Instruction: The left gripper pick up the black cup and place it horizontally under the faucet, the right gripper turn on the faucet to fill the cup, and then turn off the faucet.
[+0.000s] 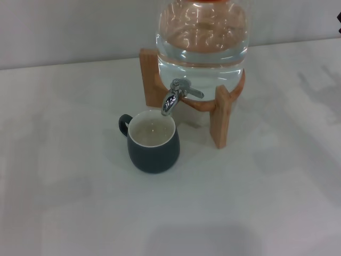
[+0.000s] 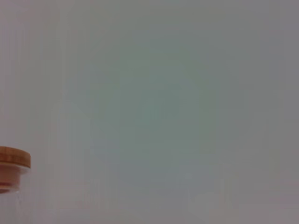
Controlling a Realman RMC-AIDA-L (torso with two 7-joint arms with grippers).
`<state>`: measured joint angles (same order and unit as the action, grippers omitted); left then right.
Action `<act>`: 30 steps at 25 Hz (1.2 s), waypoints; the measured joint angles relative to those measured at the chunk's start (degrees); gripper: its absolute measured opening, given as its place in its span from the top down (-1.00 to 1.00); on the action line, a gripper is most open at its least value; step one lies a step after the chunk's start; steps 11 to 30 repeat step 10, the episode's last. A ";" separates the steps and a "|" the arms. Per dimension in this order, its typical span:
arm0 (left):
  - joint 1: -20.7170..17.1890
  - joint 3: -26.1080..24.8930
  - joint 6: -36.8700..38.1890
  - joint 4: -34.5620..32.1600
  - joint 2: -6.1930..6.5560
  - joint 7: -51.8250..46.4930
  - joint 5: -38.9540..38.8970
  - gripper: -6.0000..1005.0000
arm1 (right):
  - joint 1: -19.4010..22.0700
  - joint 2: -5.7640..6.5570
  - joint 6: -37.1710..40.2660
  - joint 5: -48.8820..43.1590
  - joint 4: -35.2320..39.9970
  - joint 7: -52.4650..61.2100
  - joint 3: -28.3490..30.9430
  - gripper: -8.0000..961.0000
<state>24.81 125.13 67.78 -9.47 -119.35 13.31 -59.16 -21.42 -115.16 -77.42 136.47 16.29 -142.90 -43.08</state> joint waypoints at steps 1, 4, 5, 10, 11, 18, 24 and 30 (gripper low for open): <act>0.00 -0.01 0.20 0.00 0.02 0.00 0.00 -0.76 | -0.02 -0.01 0.00 0.06 -0.04 -0.11 0.00 -0.61; 0.00 -0.18 1.07 -0.02 0.09 -0.05 -0.09 -0.76 | -0.04 -0.04 -0.44 0.19 -0.39 -0.43 0.02 -0.61; -0.01 -0.35 1.43 -0.02 0.09 -0.14 -0.21 -0.76 | -0.04 -0.05 -0.76 0.19 -0.48 -0.46 0.02 -0.61; -0.36 -0.66 2.82 -0.03 0.08 -0.77 -0.40 -0.76 | 0.50 -0.07 -1.78 0.18 -0.82 -0.54 -0.12 -0.61; -0.36 -0.66 2.82 -0.03 0.08 -0.77 -0.40 -0.76 | 0.50 -0.07 -1.78 0.18 -0.82 -0.54 -0.12 -0.61; -0.36 -0.66 2.82 -0.03 0.08 -0.77 -0.40 -0.76 | 0.50 -0.07 -1.78 0.18 -0.82 -0.54 -0.12 -0.61; -0.36 -0.66 2.82 -0.03 0.08 -0.77 -0.40 -0.76 | 0.50 -0.07 -1.78 0.18 -0.82 -0.54 -0.12 -0.61; -0.36 -0.66 2.82 -0.03 0.08 -0.77 -0.40 -0.76 | 0.50 -0.07 -1.78 0.18 -0.82 -0.54 -0.12 -0.61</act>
